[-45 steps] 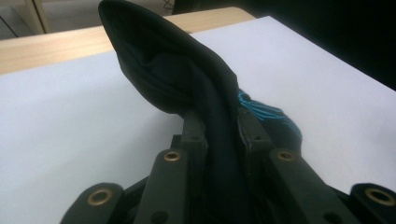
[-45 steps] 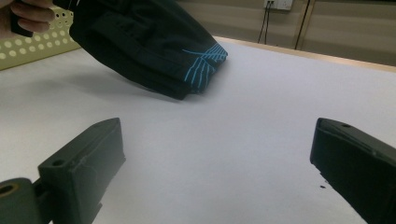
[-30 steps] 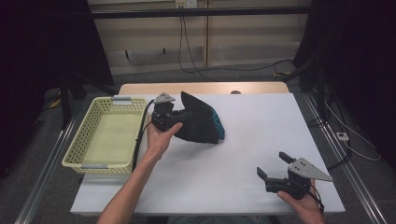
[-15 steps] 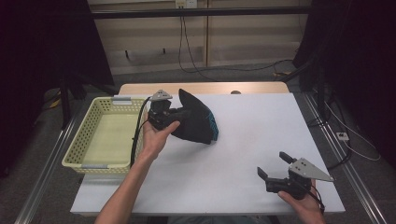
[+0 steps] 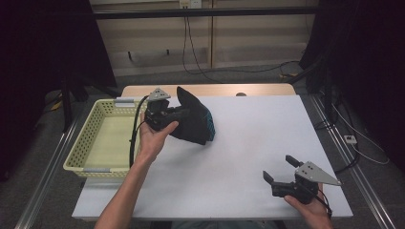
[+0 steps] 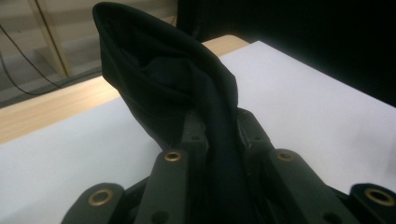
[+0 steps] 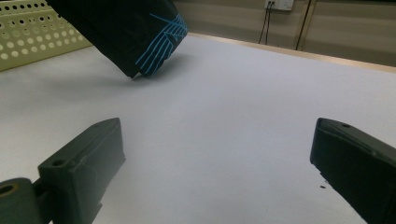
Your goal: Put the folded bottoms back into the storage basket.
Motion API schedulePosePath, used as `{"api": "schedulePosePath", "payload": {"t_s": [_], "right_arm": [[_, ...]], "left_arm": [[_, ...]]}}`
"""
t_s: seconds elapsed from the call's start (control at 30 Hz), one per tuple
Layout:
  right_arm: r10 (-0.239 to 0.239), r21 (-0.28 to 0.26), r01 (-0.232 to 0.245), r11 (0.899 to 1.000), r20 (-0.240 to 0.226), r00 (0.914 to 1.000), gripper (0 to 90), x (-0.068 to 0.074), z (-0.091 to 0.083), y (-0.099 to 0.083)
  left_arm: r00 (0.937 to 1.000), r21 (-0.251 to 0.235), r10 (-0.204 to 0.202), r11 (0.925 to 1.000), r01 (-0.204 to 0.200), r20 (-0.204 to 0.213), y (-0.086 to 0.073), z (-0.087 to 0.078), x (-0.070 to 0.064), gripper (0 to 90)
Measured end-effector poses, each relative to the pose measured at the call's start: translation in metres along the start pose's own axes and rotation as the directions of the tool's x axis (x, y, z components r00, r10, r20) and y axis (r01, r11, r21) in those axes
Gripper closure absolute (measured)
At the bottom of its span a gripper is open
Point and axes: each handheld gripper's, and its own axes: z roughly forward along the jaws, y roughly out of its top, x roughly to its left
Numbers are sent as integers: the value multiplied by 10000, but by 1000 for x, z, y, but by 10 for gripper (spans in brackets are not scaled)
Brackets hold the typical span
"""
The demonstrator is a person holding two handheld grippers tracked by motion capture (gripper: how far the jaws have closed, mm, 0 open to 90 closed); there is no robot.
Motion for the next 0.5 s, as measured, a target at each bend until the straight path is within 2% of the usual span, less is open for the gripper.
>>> {"api": "schedulePosePath", "payload": {"t_s": [0.5], "right_arm": [[6, 21, -6, 10000, -13, 10000, 27, 0, 0, 0]], "left_arm": [[9982, -75, 377, 9992, -381, -472, 7, -16, 0, 767]]}}
